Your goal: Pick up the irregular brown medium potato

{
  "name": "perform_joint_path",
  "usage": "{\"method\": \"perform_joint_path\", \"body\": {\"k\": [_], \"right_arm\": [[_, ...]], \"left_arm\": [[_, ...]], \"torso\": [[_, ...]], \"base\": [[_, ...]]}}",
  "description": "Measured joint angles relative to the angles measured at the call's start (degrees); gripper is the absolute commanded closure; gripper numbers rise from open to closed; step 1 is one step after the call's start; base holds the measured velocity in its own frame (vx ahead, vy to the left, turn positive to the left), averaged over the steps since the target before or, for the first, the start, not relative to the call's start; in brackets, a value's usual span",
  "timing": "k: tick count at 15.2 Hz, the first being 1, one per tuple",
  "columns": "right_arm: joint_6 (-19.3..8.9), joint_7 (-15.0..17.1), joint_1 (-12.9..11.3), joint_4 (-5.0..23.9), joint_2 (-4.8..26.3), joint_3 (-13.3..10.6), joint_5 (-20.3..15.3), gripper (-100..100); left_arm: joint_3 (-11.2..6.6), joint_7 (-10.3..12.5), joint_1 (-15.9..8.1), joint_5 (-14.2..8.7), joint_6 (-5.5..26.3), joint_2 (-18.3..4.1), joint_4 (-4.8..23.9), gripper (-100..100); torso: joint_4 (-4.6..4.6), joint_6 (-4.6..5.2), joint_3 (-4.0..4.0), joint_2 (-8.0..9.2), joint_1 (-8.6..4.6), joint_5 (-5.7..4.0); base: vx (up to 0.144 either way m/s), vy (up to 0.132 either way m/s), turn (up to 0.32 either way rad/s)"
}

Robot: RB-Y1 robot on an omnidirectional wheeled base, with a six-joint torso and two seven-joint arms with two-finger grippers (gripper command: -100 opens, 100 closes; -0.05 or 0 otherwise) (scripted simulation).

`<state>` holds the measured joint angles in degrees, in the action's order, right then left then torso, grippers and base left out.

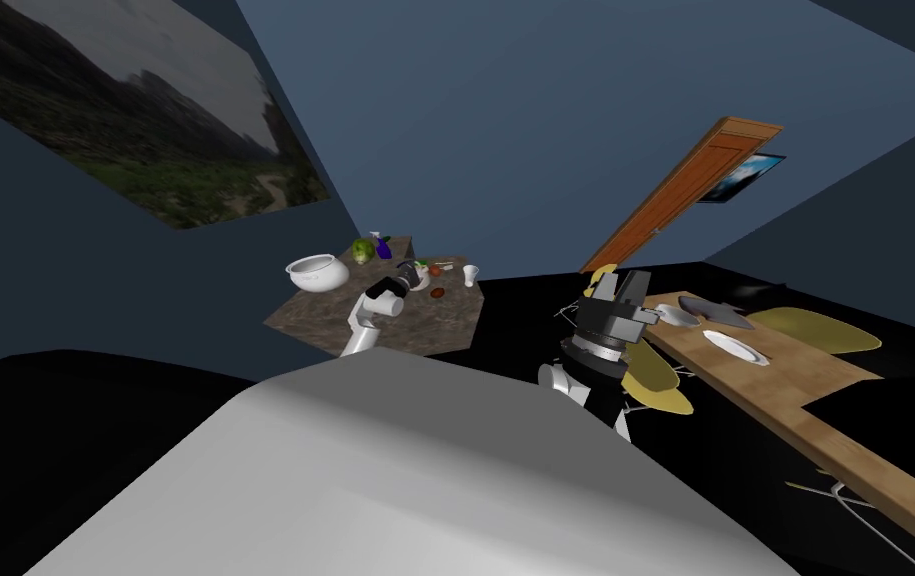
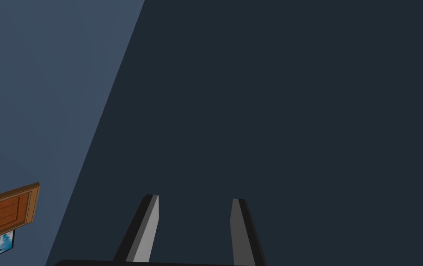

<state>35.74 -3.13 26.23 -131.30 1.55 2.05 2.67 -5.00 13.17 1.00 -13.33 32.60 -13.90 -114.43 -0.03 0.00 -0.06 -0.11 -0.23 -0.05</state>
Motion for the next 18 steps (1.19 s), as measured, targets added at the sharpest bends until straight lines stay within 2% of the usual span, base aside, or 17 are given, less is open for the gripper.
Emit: {"method": "perform_joint_path", "body": {"k": [4, 11, 18], "right_arm": [[0.00, 0.00, 0.00, 0.00, 0.00, 0.00, 0.00, 0], [0.00, 0.00, 0.00, 0.00, 0.00, 0.00, 0.00, 0], [0.00, 0.00, 0.00, 0.00, 0.00, 0.00, 0.00, 0]], "left_arm": [[-0.17, 0.97, -1.64, -0.14, 4.57, 1.19, 1.12, -100], [-0.96, 2.92, -4.39, -1.85, 12.76, 2.31, 3.77, -100], [-1.35, 4.42, -6.43, -2.52, 19.70, 3.75, 6.07, -100]], "torso": [[0.00, 0.00, -0.01, -0.01, 0.01, 0.00], [-0.02, 0.00, -0.04, -0.07, 0.00, 0.00], [-0.01, 0.00, -0.04, -0.07, 0.09, 0.02]], "base": [[0.016, -0.052, 0.033], [0.023, -0.054, 0.034], [0.025, -0.039, 0.030]]}}
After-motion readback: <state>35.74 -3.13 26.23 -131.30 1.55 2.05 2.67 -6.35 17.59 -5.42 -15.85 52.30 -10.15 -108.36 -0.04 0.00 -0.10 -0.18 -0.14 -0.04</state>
